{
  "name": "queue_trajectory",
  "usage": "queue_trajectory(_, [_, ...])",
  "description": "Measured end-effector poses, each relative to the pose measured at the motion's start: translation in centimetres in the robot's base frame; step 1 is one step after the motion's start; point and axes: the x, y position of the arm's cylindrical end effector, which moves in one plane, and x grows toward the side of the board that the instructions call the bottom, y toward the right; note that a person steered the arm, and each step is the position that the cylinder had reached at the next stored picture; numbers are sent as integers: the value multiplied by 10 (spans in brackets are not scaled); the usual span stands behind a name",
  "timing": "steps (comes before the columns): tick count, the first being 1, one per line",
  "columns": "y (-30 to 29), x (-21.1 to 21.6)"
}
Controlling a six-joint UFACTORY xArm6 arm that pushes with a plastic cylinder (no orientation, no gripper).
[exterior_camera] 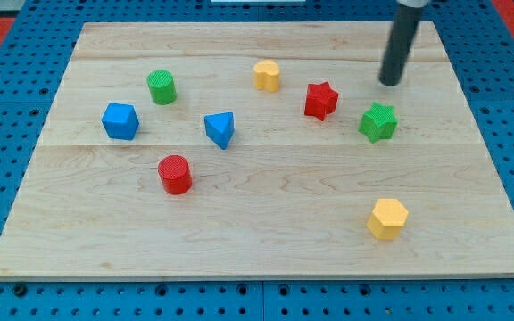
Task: Push yellow hexagon below red star
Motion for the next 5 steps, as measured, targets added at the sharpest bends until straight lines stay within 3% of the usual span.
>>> queue_trajectory(1, [1, 52])
queue_trajectory(2, [-38, 93])
queue_trajectory(3, [-25, 96])
queue_trajectory(4, [28, 124])
queue_trajectory(5, [3, 199])
